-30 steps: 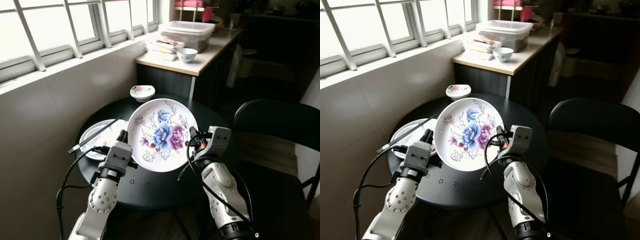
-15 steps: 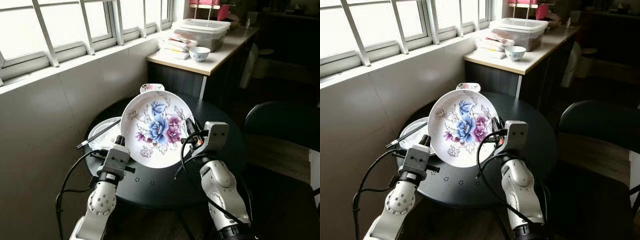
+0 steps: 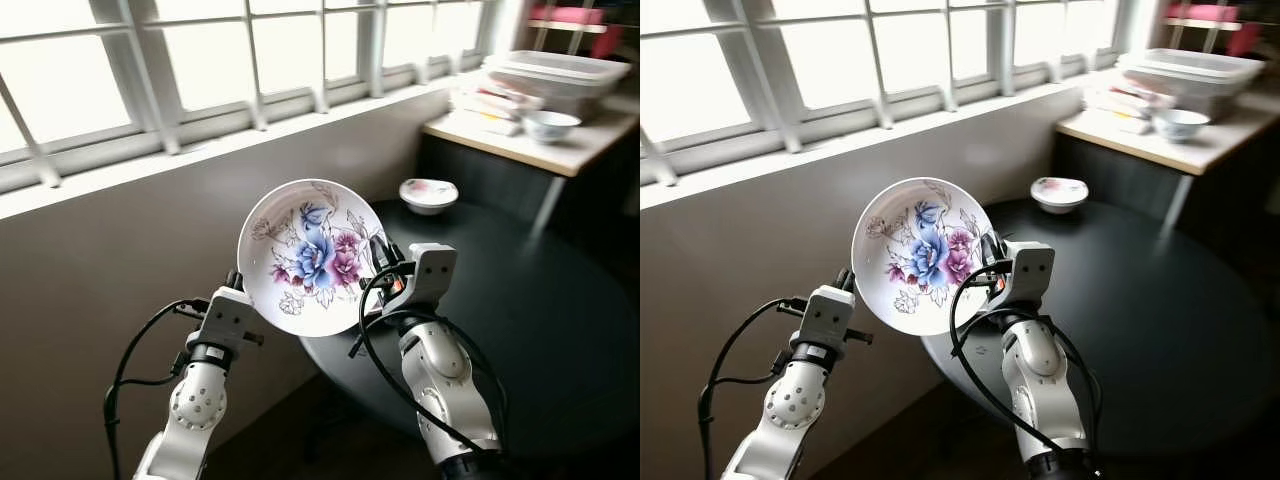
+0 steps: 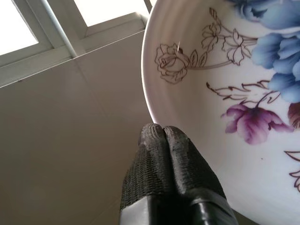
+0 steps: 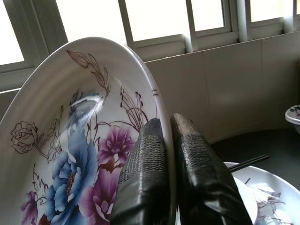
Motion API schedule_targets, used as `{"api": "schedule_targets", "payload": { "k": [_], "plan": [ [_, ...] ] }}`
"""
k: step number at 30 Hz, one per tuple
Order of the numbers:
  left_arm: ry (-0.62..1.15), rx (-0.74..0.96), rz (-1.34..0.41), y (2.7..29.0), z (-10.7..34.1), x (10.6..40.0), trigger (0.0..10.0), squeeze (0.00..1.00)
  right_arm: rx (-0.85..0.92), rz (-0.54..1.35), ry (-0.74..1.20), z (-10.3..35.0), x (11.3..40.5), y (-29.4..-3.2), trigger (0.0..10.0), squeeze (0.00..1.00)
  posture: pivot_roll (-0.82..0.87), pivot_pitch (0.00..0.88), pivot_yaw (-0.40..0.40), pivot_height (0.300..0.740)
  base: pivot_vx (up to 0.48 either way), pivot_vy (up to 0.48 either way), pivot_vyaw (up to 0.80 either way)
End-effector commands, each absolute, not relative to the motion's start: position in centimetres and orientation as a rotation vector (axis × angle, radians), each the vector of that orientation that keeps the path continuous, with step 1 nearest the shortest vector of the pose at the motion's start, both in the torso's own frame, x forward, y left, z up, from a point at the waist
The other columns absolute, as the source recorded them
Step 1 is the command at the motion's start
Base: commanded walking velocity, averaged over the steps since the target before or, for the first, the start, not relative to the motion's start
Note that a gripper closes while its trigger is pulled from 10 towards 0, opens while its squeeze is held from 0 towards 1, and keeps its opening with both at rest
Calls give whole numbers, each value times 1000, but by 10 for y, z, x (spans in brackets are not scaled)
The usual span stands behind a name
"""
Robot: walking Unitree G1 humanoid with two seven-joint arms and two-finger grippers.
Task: Kitchen organization
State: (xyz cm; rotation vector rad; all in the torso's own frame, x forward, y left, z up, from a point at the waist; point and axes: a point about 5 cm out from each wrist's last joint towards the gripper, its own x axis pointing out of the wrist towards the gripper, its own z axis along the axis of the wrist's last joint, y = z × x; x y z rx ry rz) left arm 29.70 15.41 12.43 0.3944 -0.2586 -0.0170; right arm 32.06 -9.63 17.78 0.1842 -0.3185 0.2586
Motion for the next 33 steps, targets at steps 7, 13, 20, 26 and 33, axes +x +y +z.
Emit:
{"api": "schedule_targets", "payload": {
  "k": [7, 13, 20, 26, 33],
  "plan": [
    [-268, 396, -24, 151, 126, 297, 10000, 0, 189, 294, -354, 183, 318, -92, 0, 0, 30, 0, 1, 740, 0, 0, 800],
    [-267, 398, -22, 151, 126, 297, 10000, 0, 179, 305, -326, 176, 317, -93, 0, 0, 30, 0, 0, 740, 0, 0, 800],
    [-267, 396, -20, 151, 126, 297, 10000, 0, 177, 315, -310, 172, 316, -91, 0, 0, 31, 0, -3, 740, 0, 0, 800],
    [-265, 395, -16, 150, 125, 297, 10000, 0, 177, 316, -305, 172, 317, -91, 0, 0, 32, 0, -4, 740, 0, 0, 800],
    [-244, 382, -20, 151, 124, 298, 10000, 0, 179, 315, -304, 171, 318, -90, 0, 0, 33, 0, -3, 740, 0, 137, 800]
  ]
}}
